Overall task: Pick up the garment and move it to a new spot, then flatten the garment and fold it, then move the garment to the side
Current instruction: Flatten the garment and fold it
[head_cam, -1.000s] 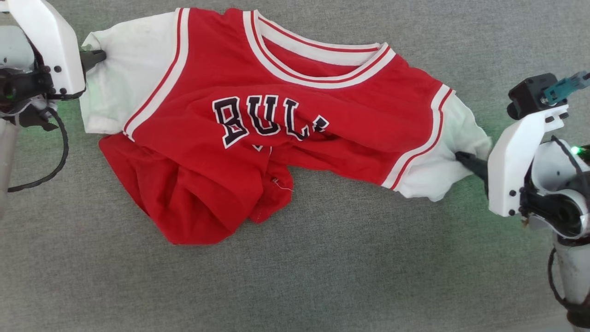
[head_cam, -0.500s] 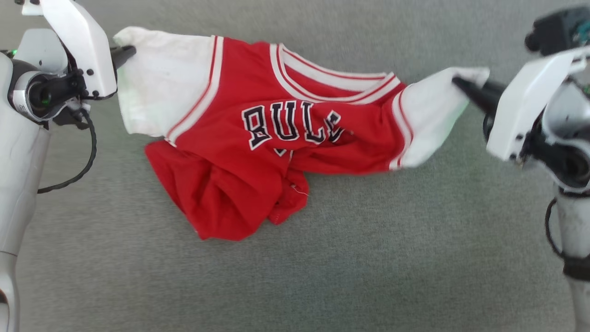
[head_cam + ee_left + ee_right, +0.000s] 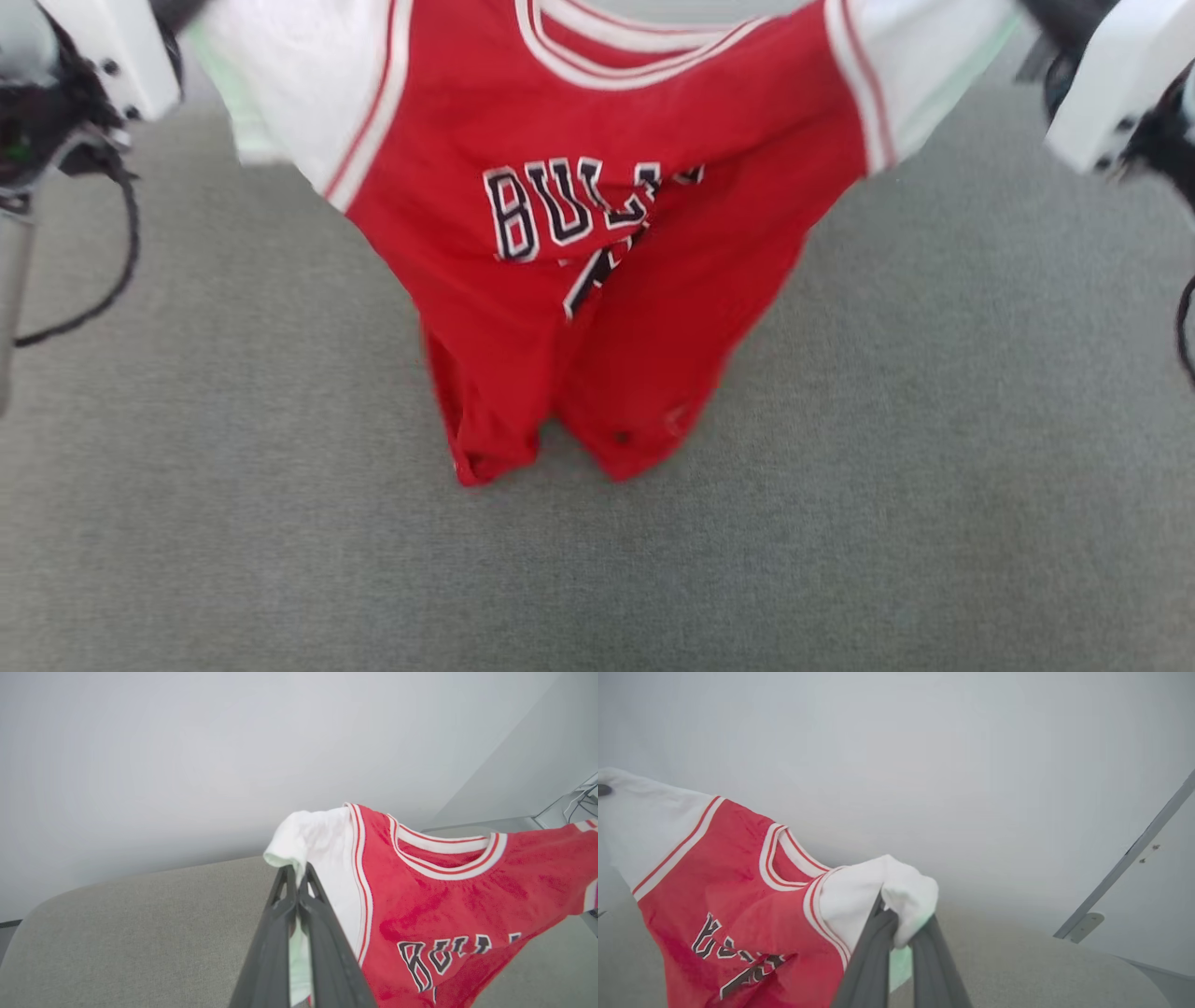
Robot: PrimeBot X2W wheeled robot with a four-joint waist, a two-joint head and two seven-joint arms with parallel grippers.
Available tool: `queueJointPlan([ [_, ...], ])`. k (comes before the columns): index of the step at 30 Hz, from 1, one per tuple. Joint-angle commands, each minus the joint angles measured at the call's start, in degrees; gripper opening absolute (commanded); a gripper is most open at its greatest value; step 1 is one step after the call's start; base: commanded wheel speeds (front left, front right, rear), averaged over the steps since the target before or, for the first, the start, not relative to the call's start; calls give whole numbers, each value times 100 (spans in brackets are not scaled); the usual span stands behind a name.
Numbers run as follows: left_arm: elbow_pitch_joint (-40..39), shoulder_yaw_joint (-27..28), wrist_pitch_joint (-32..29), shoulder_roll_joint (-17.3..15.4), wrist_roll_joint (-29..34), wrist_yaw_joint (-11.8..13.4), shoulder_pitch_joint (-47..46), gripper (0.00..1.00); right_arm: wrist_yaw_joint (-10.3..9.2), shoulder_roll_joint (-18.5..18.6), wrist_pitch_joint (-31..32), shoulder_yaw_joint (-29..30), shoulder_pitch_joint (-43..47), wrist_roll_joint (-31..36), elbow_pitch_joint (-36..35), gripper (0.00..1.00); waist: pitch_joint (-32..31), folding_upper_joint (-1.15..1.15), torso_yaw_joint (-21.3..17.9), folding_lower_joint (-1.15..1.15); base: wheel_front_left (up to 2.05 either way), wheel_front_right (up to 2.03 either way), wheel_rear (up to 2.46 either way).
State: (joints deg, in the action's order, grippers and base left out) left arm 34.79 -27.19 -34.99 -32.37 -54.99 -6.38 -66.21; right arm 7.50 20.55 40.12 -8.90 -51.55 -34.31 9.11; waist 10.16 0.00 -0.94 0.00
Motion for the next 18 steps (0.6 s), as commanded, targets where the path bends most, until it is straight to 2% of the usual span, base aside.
queueJointPlan([
  [1,-107,62,51,-63,-29,64,-79,0,-2,52,-251,-65,-211,-13,119,0,-261,0,136,0,0,0,0],
  [7,-391,146,142,-273,88,230,-193,0,-2,128,-760,-204,-686,-47,561,0,-528,0,244,0,0,0,0],
  [18,-866,234,101,-460,114,355,-358,0,-2,157,-871,-344,-1220,-170,960,0,-727,0,351,0,0,0,0],
])
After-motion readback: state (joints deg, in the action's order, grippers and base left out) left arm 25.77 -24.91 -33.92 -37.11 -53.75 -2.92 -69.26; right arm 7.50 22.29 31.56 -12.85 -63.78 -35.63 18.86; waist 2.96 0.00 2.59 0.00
